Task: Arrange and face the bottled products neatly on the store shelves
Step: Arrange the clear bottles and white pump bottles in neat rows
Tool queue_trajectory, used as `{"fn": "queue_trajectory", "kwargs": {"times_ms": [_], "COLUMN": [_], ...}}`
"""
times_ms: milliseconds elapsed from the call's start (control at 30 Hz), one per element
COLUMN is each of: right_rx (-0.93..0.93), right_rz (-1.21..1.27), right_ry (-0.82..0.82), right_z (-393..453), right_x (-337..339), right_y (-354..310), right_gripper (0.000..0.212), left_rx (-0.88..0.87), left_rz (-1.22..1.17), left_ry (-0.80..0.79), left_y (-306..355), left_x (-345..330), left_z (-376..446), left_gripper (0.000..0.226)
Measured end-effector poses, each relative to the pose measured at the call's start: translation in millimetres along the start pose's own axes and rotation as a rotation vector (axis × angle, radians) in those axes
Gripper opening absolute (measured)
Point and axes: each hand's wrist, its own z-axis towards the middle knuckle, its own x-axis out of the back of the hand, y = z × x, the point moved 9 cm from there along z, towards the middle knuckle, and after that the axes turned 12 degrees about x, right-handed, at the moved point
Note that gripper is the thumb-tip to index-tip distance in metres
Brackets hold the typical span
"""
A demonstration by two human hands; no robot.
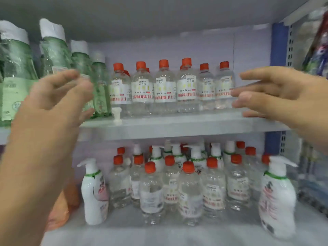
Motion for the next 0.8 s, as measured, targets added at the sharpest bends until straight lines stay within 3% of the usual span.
{"fn": "queue_trajectory", "kwargs": {"times_ms": [67,133,200,267,300,367,433,500,633,800], "right_rx": [0.104,0.036,-0.122,-0.334,-0.421,-0.471,-0.461,-0.489,-0.484,-0.526], "right_rz": [0.228,0.344,0.333,0.220,0.117,-0.120,-0.269,-0.355,-0.500,-0.294], "right_ry": [0.168,0.272,0.234,0.101,0.054,-0.020,-0.030,0.011,0.075,0.069], "right_z": [-41,-72,-102,-137,-152,-164,-162,-160,-151,-157], "right_x": [0,-19,-64,-120,-140,-167,-180,-185,-193,-198], "right_y": [-10,13,56,105,127,152,159,161,163,164], "right_gripper": [0.076,0.064,0.039,0.029,0.032,0.061,0.090,0.104,0.098,0.082], "left_rx": [0.039,0.120,0.264,0.451,0.502,0.538,0.546,0.529,0.525,0.543], "left_rz": [-0.085,-0.110,-0.044,0.104,0.193,0.318,0.417,0.432,0.419,0.335], "left_ry": [0.119,0.177,0.109,-0.009,-0.047,-0.064,-0.046,-0.022,-0.116,-0.280], "left_y": [-34,-78,-132,-186,-207,-235,-253,-263,-255,-259], "left_x": [9,-5,-39,-64,-70,-76,-77,-77,-76,-56], "left_z": [-46,-99,-134,-141,-138,-133,-132,-130,-128,-132], "left_gripper": [0.027,0.019,0.019,0.038,0.053,0.073,0.073,0.064,0.047,0.057]}}
